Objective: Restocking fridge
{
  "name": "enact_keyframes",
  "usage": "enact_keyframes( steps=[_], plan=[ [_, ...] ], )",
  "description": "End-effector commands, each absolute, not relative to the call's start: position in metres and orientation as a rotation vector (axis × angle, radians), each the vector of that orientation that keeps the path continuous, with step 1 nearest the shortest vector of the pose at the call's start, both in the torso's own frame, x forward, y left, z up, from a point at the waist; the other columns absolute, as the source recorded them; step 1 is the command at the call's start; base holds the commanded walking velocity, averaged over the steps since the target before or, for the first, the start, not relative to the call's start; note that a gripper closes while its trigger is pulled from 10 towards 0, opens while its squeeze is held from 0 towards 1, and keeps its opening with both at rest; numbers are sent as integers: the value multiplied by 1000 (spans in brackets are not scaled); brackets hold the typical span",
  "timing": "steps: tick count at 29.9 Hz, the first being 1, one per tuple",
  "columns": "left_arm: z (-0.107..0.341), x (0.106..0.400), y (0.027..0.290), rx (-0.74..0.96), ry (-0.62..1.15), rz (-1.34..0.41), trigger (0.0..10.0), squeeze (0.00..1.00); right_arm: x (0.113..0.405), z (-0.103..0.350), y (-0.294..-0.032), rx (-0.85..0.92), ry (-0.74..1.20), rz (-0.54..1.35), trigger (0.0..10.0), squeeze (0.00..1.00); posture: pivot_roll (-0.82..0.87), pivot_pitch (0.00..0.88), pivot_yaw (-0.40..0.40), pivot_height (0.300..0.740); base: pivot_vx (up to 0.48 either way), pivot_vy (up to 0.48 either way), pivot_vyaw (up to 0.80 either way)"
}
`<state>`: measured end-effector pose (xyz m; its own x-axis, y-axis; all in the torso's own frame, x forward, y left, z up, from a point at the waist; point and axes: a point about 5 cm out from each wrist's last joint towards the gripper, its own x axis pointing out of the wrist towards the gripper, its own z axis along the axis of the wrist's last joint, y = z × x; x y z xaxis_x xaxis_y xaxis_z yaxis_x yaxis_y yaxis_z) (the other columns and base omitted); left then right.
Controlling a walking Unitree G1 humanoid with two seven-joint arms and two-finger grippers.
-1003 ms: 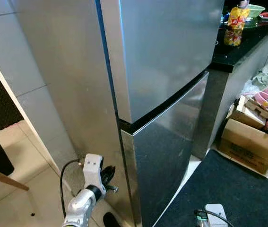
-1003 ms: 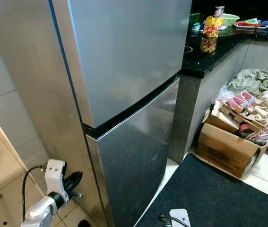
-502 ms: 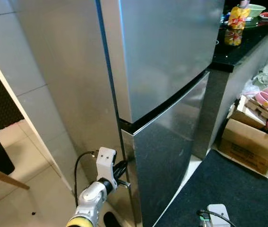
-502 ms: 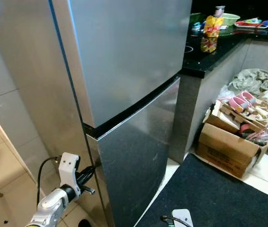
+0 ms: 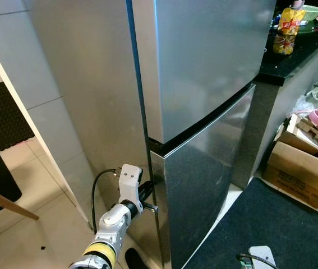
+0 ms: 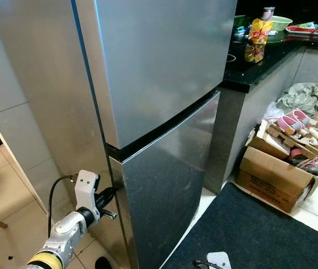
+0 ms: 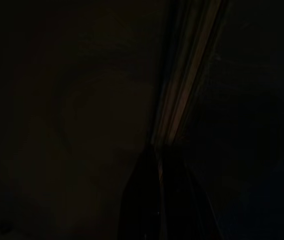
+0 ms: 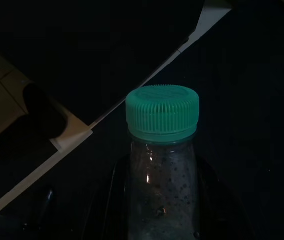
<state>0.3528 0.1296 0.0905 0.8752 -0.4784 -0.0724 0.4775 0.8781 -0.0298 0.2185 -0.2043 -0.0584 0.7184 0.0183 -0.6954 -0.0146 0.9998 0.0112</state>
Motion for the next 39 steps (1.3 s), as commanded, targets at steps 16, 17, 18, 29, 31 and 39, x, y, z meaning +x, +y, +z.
enact_keyframes(
  steps=[16,17,18,29,31,39],
  plan=[
    [111,364,121,-5,96,-704,10000,0,217,-57,-211,-17,748,10,10000,0,-68,152,65,740,0,0,0],
    [111,364,121,-5,96,-704,10000,0,217,-57,-211,-17,748,10,10000,0,-68,152,65,740,0,0,0],
    [111,364,122,20,96,-721,10000,0,216,-58,-211,-16,748,9,10000,0,-66,151,67,740,0,0,0],
    [119,370,126,88,52,-622,10000,90,217,-57,-210,-17,747,8,10000,0,-68,152,70,740,0,0,0],
    [120,370,124,65,51,-640,10000,765,217,-57,-210,-17,746,7,10000,0,-68,153,71,740,0,0,0],
    [119,368,115,28,62,-719,10000,1000,216,-57,-211,-18,746,3,10000,0,-70,147,74,740,0,0,0]
  ],
)
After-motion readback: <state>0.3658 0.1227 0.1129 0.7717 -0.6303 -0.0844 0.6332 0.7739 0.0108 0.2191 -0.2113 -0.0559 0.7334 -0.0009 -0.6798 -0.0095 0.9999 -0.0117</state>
